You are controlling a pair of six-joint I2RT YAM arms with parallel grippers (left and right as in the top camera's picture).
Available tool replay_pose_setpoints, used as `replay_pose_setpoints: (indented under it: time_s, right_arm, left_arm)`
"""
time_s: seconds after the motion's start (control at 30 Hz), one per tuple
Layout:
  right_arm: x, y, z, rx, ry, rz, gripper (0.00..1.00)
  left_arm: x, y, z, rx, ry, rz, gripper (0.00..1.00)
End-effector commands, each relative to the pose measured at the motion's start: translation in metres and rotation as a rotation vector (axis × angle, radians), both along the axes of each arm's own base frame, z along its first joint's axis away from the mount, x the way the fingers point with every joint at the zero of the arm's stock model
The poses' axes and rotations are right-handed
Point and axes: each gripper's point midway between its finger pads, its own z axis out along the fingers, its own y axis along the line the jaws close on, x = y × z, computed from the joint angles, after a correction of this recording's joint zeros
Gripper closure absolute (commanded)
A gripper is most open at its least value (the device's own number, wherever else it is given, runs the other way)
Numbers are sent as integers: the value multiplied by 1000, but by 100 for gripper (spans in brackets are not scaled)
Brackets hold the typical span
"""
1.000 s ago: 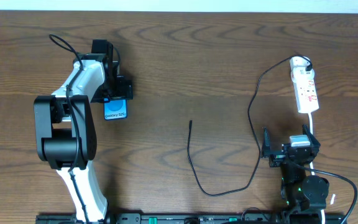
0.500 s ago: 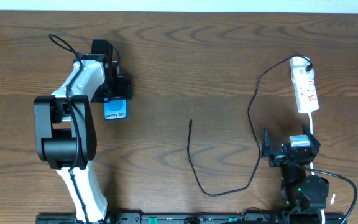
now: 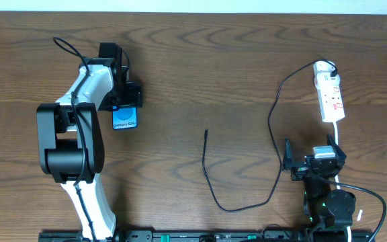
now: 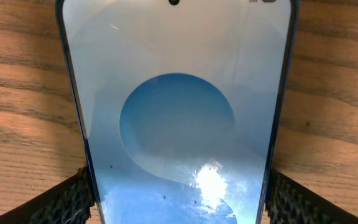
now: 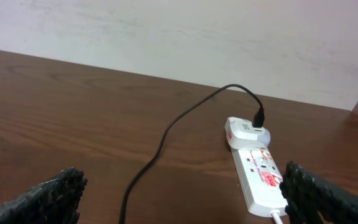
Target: Plug charger to phone and switch on socket
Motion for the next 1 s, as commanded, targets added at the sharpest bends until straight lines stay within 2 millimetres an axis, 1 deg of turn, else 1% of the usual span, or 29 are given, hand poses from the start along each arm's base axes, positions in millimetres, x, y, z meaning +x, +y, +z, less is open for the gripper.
replay_pose_setpoints:
  time_s: [0.0, 0.27, 0.97]
  right_arm:
    - [0, -1, -1, -11, 1, -1, 1]
    - [0, -1, -1, -11, 1, -1, 1]
    - [0, -1, -1, -11, 1, -1, 1]
  left_arm:
    - [-14, 2, -14, 7, 49, -4, 14]
    - [-14, 2, -14, 7, 49, -4, 17]
    - [-14, 2, -14, 6, 49, -4, 19]
